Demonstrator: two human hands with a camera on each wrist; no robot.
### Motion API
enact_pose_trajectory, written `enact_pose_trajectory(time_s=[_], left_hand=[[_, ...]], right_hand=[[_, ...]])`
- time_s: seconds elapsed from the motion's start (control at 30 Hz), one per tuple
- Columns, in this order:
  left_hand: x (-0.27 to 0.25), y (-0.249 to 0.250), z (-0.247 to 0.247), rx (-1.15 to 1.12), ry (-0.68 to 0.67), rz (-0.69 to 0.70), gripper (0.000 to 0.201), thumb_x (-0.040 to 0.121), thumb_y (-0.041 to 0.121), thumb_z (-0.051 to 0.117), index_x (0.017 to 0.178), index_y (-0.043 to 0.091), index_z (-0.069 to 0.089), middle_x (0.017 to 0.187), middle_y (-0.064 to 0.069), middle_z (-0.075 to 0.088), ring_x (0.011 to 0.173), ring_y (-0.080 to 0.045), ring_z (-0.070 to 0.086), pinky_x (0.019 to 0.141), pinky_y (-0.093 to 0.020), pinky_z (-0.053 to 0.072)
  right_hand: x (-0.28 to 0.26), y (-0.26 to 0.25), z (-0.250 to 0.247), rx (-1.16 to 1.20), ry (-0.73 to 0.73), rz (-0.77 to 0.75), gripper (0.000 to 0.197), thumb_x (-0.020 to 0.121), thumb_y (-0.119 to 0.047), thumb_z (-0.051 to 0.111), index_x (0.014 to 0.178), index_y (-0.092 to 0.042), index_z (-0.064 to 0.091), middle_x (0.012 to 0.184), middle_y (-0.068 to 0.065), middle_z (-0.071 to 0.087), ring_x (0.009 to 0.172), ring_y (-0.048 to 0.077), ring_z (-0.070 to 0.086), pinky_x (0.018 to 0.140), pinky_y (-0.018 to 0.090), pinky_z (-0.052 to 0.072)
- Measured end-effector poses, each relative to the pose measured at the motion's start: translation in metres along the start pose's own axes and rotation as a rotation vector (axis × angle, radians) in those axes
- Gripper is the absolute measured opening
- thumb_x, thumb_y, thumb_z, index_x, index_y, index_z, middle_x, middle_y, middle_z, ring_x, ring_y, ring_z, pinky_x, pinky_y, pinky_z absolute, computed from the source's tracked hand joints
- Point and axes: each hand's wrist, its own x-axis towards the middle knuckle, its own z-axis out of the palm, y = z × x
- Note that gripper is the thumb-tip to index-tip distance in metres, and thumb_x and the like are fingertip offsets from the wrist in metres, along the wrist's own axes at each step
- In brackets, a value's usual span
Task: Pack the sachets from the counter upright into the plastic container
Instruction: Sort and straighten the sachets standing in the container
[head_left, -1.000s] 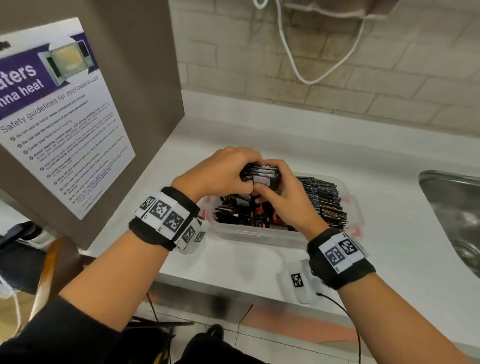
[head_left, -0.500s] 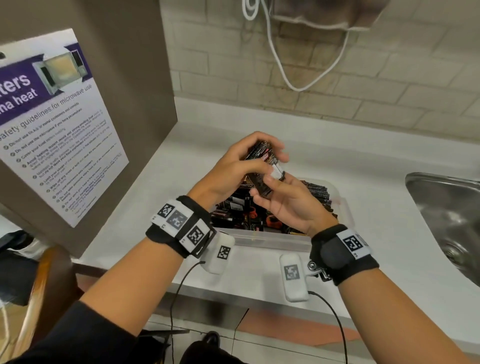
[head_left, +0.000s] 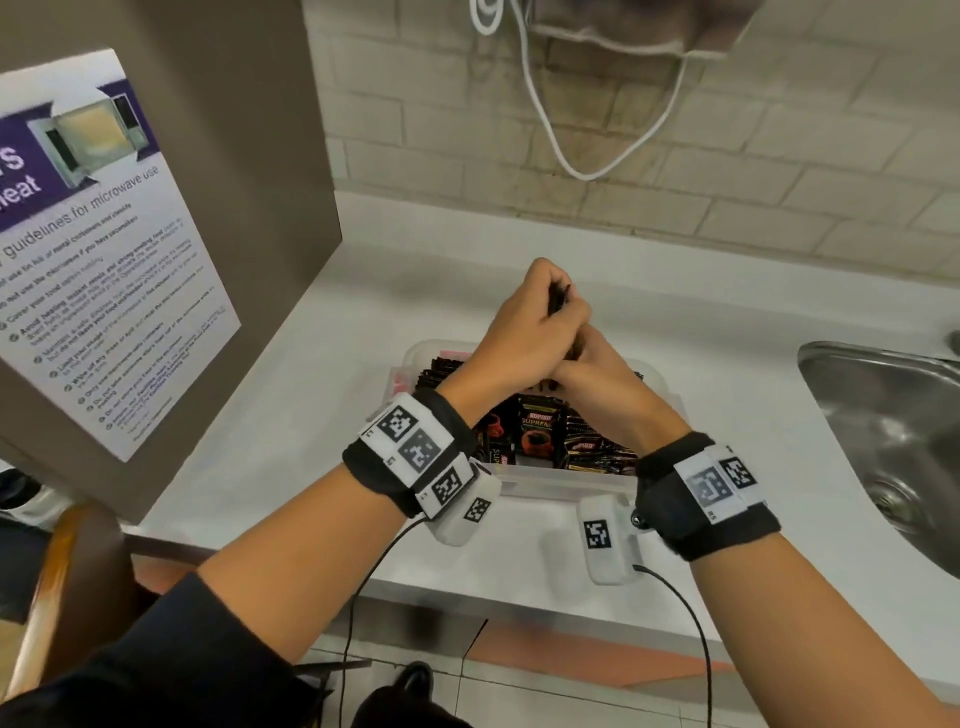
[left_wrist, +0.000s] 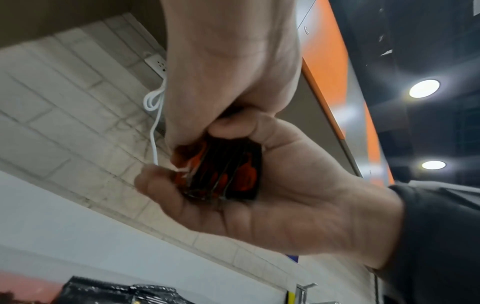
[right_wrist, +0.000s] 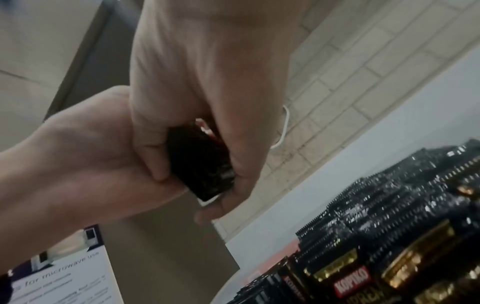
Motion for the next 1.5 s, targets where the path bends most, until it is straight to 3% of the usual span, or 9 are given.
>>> enact_pose_trajectory(time_s=[0.1,0.23,0.47,0.6,0.9,1.07,1.17,1.3,1.5], left_hand=[[0.001,0.0,0.013,0.077,-0.08,-0.024,0.037,0.093,0.051,0.062,0.109,0.018,0.054,0.106,0.002,0.048,0.11,-0.016,0.047,0.096,-0.032,0.044],[0.006,-0.002,0.004,0.045,-0.189,-0.1,0.049,0.094,0.059,0.047,0.134,0.03,0.053,0.125,0.007,0.047,0.127,-0.011,0.038,0.109,-0.035,0.033],[0.013,-0.017,-0.006,-0.074,-0.111,-0.082,0.018,0.091,0.017,0.073,0.108,0.016,0.069,0.103,-0.004,0.071,0.083,-0.009,0.066,0.068,-0.022,0.055],[0.012,-0.02,0.0,-0.108,-0.065,-0.093,0.016,0.086,0.017,0.078,0.1,0.016,0.069,0.087,0.001,0.066,0.056,0.0,0.059,0.051,-0.018,0.049],[0.015,-0.038,-0.014,0.019,0.023,-0.129,0.023,0.086,0.011,0.077,0.1,0.025,0.067,0.082,0.0,0.061,0.07,-0.013,0.058,0.065,-0.028,0.047],[0.007,-0.057,-0.002,0.249,-0.092,-0.225,0.022,0.086,0.009,0.074,0.09,0.027,0.062,0.082,0.001,0.061,0.069,-0.015,0.061,0.064,-0.033,0.055],[0.002,-0.067,0.009,0.4,-0.126,-0.221,0.019,0.088,0.011,0.07,0.086,0.026,0.059,0.072,0.01,0.055,0.06,-0.009,0.05,0.057,-0.024,0.041],[-0.003,-0.076,0.021,0.567,-0.133,-0.241,0.029,0.087,0.004,0.066,0.078,0.029,0.053,0.074,0.013,0.051,0.064,-0.01,0.049,0.058,-0.026,0.04],[-0.011,-0.084,0.037,0.683,-0.121,-0.244,0.022,0.085,-0.003,0.059,0.085,0.018,0.056,0.095,0.001,0.06,0.091,-0.022,0.057,0.074,-0.035,0.047]], right_hand=[[-0.001,0.009,-0.004,0.144,-0.006,-0.01,0.042,0.102,0.003,0.045,0.142,-0.006,0.039,0.134,0.019,0.056,0.126,0.023,0.058,0.1,0.044,0.053],[-0.008,0.01,-0.015,0.423,-0.036,0.083,0.037,0.094,0.0,0.047,0.129,0.008,0.05,0.105,0.031,0.066,0.096,0.041,0.068,0.073,0.035,0.059],[-0.019,0.022,-0.04,0.73,0.013,0.102,0.045,0.091,0.006,0.048,0.135,0.003,0.051,0.13,0.034,0.059,0.12,0.049,0.059,0.096,0.05,0.055],[-0.02,0.027,-0.042,0.684,0.075,0.066,0.032,0.093,0.006,0.055,0.121,-0.004,0.066,0.128,0.026,0.064,0.119,0.043,0.063,0.088,0.048,0.059],[-0.026,0.052,-0.062,0.483,0.416,-0.009,0.013,0.097,0.0,0.054,0.101,-0.006,0.065,0.081,0.01,0.066,0.08,0.024,0.065,0.059,0.028,0.058],[-0.027,0.068,-0.073,0.236,0.59,-0.08,0.017,0.093,-0.003,0.062,0.099,-0.018,0.066,0.079,0.005,0.068,0.08,0.02,0.066,0.073,0.033,0.056],[-0.03,0.079,-0.071,0.002,0.646,-0.144,0.005,0.094,-0.021,0.067,0.093,-0.025,0.069,0.087,0.003,0.073,0.092,0.02,0.069,0.094,0.04,0.052],[-0.036,0.085,-0.062,-0.062,0.65,-0.138,0.025,0.086,-0.046,0.067,0.084,-0.022,0.073,0.089,-0.003,0.075,0.093,0.012,0.07,0.094,0.04,0.053],[-0.04,0.09,-0.063,0.029,0.592,-0.14,0.016,0.078,-0.023,0.068,0.092,-0.026,0.075,0.093,-0.003,0.075,0.096,0.015,0.071,0.086,0.031,0.055]])
